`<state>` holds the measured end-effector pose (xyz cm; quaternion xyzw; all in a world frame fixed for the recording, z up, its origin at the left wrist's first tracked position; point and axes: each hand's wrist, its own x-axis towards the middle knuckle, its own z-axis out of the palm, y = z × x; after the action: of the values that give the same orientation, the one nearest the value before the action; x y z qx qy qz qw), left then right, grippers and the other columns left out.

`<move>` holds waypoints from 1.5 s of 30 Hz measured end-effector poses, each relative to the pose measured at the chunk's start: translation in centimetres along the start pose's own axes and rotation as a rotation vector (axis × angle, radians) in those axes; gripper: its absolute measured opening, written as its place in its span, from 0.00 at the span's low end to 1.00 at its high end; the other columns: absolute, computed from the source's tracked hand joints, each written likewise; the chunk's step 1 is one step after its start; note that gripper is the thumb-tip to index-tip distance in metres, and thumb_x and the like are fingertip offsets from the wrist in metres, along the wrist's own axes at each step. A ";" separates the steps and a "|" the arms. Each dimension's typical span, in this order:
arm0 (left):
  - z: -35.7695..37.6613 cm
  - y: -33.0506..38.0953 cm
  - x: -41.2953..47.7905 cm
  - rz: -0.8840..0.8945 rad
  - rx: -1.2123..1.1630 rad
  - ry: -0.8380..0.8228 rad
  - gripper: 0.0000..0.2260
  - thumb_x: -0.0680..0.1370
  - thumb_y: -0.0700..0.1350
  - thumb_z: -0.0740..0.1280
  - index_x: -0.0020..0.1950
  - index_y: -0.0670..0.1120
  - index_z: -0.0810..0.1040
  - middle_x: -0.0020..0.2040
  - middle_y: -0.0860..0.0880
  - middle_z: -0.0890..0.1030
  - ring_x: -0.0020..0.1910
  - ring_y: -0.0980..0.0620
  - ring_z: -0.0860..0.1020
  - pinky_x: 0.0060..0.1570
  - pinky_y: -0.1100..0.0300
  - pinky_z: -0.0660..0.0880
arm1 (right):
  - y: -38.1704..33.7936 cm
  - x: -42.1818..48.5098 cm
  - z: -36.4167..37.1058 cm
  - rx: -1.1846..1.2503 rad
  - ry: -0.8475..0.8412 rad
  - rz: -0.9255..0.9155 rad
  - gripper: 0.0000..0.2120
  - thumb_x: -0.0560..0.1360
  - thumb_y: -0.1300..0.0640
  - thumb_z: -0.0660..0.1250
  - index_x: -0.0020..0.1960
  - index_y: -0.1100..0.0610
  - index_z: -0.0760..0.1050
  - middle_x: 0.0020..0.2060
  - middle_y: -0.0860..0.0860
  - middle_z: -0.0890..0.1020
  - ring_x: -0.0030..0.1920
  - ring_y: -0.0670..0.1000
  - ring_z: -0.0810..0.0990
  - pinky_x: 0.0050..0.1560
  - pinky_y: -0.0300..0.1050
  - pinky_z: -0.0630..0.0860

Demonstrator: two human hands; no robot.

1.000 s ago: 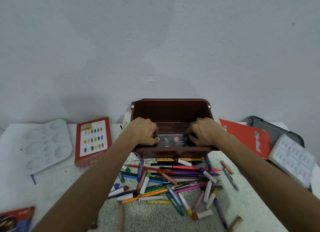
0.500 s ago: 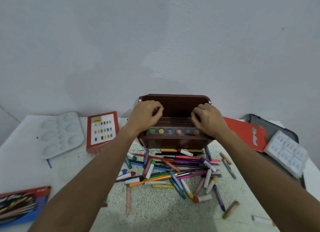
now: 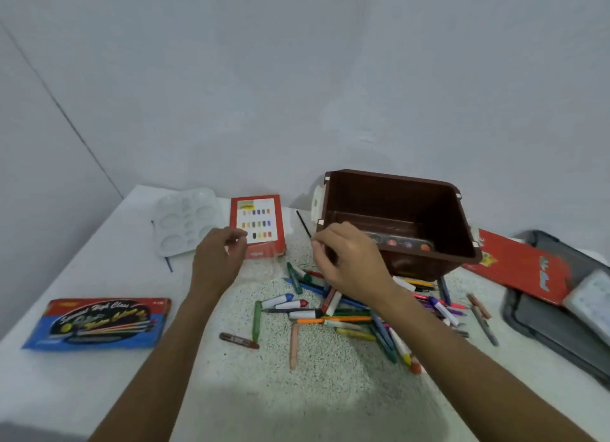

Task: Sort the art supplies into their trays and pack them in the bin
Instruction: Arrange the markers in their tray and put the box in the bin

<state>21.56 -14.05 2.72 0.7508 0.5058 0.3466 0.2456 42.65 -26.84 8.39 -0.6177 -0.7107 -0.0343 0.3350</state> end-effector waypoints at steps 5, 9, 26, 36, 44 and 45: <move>-1.8 -3.8 -2.1 -0.391 0.212 -0.043 0.16 0.78 0.49 0.67 0.65 0.47 0.77 0.64 0.39 0.74 0.61 0.39 0.75 0.60 0.48 0.71 | -1.9 1.3 5.4 0.101 -0.359 0.238 0.17 0.80 0.52 0.61 0.67 0.55 0.73 0.52 0.52 0.78 0.49 0.53 0.78 0.48 0.47 0.75; -1.9 -4.2 -2.7 -0.528 0.332 -0.188 0.25 0.79 0.53 0.65 0.74 0.47 0.66 0.74 0.39 0.64 0.70 0.36 0.64 0.67 0.44 0.64 | -2.2 1.6 8.8 0.133 -0.480 0.327 0.18 0.79 0.55 0.61 0.68 0.56 0.70 0.47 0.55 0.77 0.49 0.56 0.77 0.47 0.48 0.74; -3.6 -2.5 -4.6 -0.442 -0.132 0.064 0.25 0.76 0.45 0.72 0.72 0.46 0.70 0.62 0.44 0.77 0.55 0.48 0.76 0.53 0.54 0.71 | -2.1 -1.7 6.6 0.461 -0.180 0.705 0.18 0.80 0.57 0.65 0.70 0.52 0.71 0.49 0.51 0.78 0.45 0.49 0.80 0.37 0.41 0.77; 0.4 1.2 -9.5 -0.352 -0.391 -0.182 0.20 0.76 0.44 0.73 0.67 0.56 0.76 0.60 0.54 0.76 0.56 0.53 0.78 0.42 0.59 0.78 | -1.0 -11.8 -0.4 0.502 -0.011 0.904 0.17 0.79 0.60 0.66 0.65 0.46 0.76 0.44 0.50 0.81 0.43 0.50 0.82 0.42 0.48 0.81; 4.0 4.3 -12.3 -0.216 -0.461 -0.453 0.22 0.75 0.39 0.73 0.65 0.57 0.75 0.62 0.52 0.77 0.57 0.56 0.78 0.55 0.57 0.79 | 0.4 -18.3 -3.2 0.451 0.169 1.124 0.15 0.80 0.62 0.63 0.62 0.48 0.78 0.39 0.52 0.80 0.32 0.45 0.78 0.34 0.44 0.75; 4.1 4.7 -12.7 -0.192 -0.468 -0.501 0.23 0.75 0.38 0.73 0.66 0.57 0.75 0.63 0.53 0.76 0.57 0.57 0.77 0.54 0.61 0.79 | 0.4 -19.0 -3.4 0.450 0.186 1.150 0.15 0.80 0.62 0.63 0.62 0.48 0.78 0.40 0.53 0.81 0.35 0.49 0.79 0.38 0.48 0.78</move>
<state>24.29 -27.62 0.03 0.6848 0.4052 0.2335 0.5588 44.76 -44.55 1.04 -0.8102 -0.2222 0.2481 0.4823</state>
